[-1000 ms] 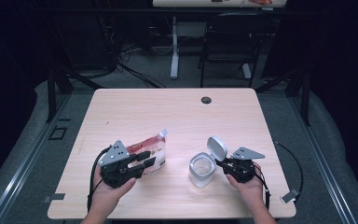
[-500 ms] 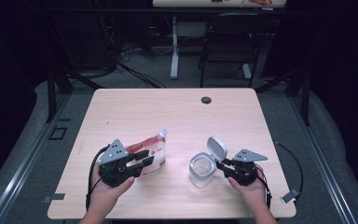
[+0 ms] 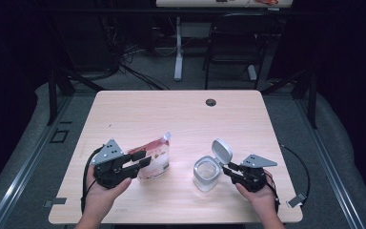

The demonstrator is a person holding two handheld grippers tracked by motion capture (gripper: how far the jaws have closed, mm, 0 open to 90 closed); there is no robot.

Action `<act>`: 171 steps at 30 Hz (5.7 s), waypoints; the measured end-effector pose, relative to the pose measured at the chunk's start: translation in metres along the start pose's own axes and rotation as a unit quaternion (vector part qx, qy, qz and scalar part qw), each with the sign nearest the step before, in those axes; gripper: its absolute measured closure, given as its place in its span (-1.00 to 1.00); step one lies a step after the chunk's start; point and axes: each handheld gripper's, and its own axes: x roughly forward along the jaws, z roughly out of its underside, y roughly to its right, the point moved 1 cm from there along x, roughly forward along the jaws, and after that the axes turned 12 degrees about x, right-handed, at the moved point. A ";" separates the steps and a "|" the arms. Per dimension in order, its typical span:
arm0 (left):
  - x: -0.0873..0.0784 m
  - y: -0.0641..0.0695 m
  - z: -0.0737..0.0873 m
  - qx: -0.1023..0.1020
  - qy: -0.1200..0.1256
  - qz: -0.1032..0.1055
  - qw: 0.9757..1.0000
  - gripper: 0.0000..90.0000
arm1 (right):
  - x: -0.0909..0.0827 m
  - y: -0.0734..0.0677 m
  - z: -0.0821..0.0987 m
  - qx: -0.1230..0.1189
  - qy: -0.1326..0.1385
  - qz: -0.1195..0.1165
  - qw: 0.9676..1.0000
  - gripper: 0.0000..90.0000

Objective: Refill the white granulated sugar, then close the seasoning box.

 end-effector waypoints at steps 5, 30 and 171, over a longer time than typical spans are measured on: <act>-0.010 -0.005 -0.002 -0.004 -0.005 -0.008 1.000 0.52 | -0.001 -0.001 0.000 0.000 -0.001 0.001 1.000 0.52; -0.024 -0.035 0.005 -0.023 -0.020 -0.058 0.998 0.22 | -0.010 0.001 0.003 0.005 0.011 0.001 1.000 0.51; 0.000 -0.012 0.035 0.022 -0.014 0.022 0.999 0.47 | -0.060 -0.054 -0.064 -0.059 0.073 -0.103 0.990 0.54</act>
